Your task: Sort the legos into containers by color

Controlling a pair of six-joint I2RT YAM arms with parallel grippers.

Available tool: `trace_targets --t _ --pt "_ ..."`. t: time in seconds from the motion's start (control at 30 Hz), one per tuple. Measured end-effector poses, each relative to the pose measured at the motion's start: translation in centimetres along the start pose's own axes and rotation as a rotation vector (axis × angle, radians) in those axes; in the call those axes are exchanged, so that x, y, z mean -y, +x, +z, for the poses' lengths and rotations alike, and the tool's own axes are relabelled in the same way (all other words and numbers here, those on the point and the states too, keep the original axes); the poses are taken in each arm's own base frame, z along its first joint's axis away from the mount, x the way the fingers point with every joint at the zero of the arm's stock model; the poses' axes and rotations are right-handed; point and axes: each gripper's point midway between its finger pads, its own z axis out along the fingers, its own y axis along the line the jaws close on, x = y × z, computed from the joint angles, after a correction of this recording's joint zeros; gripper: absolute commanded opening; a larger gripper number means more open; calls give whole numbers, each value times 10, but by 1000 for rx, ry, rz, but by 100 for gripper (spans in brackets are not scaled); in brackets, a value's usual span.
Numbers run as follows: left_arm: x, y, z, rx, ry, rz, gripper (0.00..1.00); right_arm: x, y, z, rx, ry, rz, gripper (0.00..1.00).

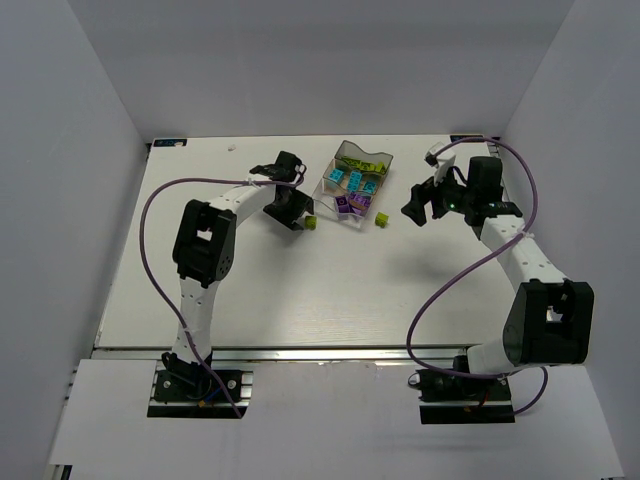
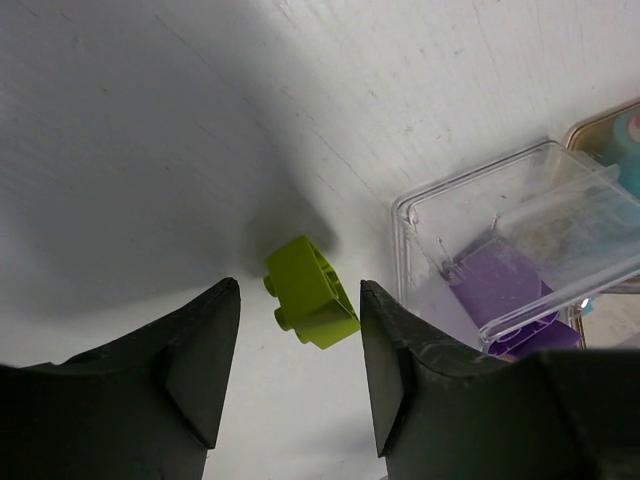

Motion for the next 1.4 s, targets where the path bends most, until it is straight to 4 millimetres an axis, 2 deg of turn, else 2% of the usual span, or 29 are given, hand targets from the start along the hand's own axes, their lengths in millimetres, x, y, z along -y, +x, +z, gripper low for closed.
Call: trace_targets --t 0.23,0.37,0.5,0.6,0.63,0.7,0.8,0.83,0.9,0.93,0.97,1.13,1.23,1.3,1.4 --pt "0 6 5 -28 18 -5 44 2 4 -2 -6 6 9 89" --pt "5 10 5 -54 55 -11 31 2 3 -2 -5 7 9 90" --pt "6 13 4 -69 83 -15 14 2 3 -2 -5 7 9 89" --pt "1 17 1 -84 89 1 6 1 1 -5 -1 8 4 88" --pt "-2 19 -1 -89 87 13 0 0 0 -6 1 7 1 86" --pt "-9 24 -7 -97 83 42 0 -2 -2 -9 8 3 -5 82" --pt "-14 34 -25 -120 103 100 0 -3 -4 -13 15 -4 -6 62" --pt "-11 38 -33 -130 123 124 0 -3 -5 -15 17 -5 -3 47" --pt "0 45 -50 -139 183 176 0 -2 -5 -17 22 -10 0 25" --pt "8 49 -59 -143 220 206 0 -3 -5 -17 23 -15 10 7" --pt "18 51 -68 -142 261 231 0 -4 -4 -17 21 -18 10 2" --pt "81 55 -103 -127 476 315 0 -6 -1 -18 12 -27 35 0" --pt "141 47 -119 -90 627 353 0 -7 -1 -18 12 -27 40 0" --pt "173 41 -120 -64 709 366 0 -7 -1 -18 12 -27 41 2" --pt "205 36 -106 -48 775 366 0 -8 4 -21 6 -26 55 4"
